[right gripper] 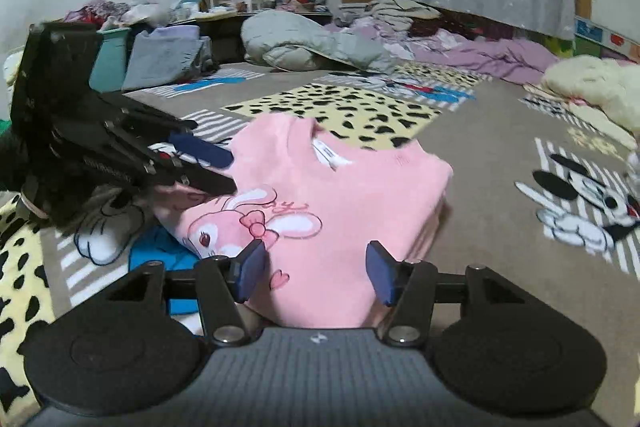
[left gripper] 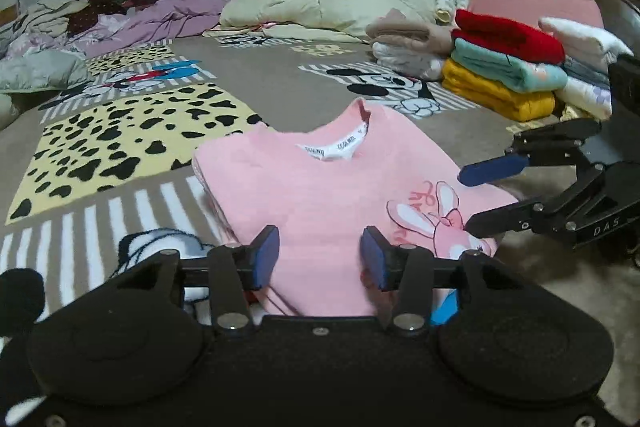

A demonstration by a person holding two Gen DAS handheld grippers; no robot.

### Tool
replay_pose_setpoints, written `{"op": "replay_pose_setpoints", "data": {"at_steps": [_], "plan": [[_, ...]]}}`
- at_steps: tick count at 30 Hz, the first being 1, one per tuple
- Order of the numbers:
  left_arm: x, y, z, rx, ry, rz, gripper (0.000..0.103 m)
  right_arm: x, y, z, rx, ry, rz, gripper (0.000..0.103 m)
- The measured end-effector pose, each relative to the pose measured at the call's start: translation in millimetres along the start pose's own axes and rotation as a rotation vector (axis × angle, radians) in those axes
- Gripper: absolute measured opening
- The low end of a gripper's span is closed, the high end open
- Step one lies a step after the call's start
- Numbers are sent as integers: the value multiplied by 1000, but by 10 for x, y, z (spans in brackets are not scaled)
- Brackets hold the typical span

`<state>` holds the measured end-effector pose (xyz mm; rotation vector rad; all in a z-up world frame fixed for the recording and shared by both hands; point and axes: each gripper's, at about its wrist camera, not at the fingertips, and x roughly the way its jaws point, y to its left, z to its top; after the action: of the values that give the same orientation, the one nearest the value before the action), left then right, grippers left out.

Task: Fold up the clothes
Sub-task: 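Grasp the folded sweatshirt with the left gripper and lift it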

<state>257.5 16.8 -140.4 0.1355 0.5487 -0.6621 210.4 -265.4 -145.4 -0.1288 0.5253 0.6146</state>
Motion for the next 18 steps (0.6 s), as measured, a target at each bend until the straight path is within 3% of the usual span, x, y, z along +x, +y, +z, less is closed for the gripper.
{"op": "replay_pose_setpoints", "data": {"at_steps": [4,7,10,13,16,18], "plan": [[-254,69,18,-83,-71,17,52,-121,-33,1,35,-45,-15,58],[-339,274,-21,-260,-74,41,52,-189,-228,39,234,-111,-14,69],[-327,487,-119,-464,-43,44,52,-125,-497,-6,457,-110,-4,69],[-297,546,-157,-583,-32,-3,52,-9,-668,-81,610,-75,29,71],[-146,578,-214,-697,8,-13,52,98,-699,-118,643,-40,7,77],[-95,539,-177,-686,3,8,52,164,-721,-151,668,-24,1,77]]}}
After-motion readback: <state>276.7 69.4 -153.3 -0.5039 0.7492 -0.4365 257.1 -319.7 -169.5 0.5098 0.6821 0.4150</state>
